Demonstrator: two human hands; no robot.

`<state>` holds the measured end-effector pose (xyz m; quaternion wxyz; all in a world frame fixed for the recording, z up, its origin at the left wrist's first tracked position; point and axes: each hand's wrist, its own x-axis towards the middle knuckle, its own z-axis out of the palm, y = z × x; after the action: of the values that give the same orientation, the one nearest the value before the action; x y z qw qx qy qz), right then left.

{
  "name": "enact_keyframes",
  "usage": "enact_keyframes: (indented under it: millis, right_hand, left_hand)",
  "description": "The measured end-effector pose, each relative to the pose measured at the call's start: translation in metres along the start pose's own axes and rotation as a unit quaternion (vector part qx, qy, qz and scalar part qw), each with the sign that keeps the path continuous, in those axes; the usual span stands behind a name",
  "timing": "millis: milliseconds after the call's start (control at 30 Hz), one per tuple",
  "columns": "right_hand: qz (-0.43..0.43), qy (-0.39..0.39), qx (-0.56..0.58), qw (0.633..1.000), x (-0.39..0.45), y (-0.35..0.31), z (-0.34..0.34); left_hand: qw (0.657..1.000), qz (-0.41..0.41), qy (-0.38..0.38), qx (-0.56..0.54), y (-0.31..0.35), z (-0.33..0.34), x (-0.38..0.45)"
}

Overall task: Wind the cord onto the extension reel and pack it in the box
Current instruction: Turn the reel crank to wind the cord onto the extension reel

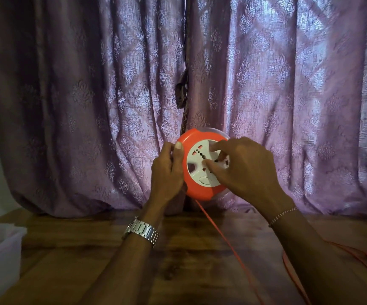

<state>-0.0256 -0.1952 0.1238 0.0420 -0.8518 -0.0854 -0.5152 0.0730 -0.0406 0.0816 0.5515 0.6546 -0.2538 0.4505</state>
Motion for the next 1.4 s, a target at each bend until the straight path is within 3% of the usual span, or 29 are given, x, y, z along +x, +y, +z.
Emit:
enact_keyframes:
  millis: [67, 167, 233, 533, 933, 1100, 1233, 1300, 1400]
  right_hand:
    - [-0.045, -0.037, 0.021, 0.998, 0.001, 0.002, -0.003]
    - [-0.108, -0.161, 0.033, 0.980, 0.002, 0.003, -0.006]
    - [-0.132, -0.188, 0.003, 0.973, 0.001, 0.001, -0.005]
    - [-0.109, -0.099, -0.050, 0.988, -0.004, -0.006, 0.002]
    - [0.017, 0.022, -0.012, 1.000, -0.008, -0.012, 0.015]
    - [-0.024, 0.037, -0.063, 0.997, -0.005, -0.010, 0.011]
    - [-0.111, 0.041, 0.008, 0.993, -0.001, -0.004, 0.003]
    - [-0.173, -0.009, 0.031, 0.984, 0.000, 0.000, -0.001]
    - [-0.192, -0.090, 0.012, 0.977, 0.001, -0.003, -0.006]
  left_hand:
    - [1.000, -0.004, 0.001, -0.010, -0.001, -0.001, 0.001]
    - [1.000, -0.007, 0.007, -0.011, -0.001, -0.002, 0.002]
    - [1.000, -0.011, 0.006, -0.015, -0.002, -0.003, 0.003]
    - [1.000, -0.008, 0.013, -0.011, -0.002, -0.004, 0.003]
    - [0.999, -0.011, 0.023, -0.029, 0.000, -0.006, 0.006]
    - [0.999, -0.009, 0.020, -0.026, 0.001, -0.006, 0.004]
    - [0.999, -0.009, 0.019, -0.027, -0.001, -0.006, 0.005]
    - [0.999, -0.011, 0.019, -0.026, -0.002, -0.007, 0.005]
    - [0.999, -0.015, 0.015, -0.031, -0.002, -0.007, 0.005]
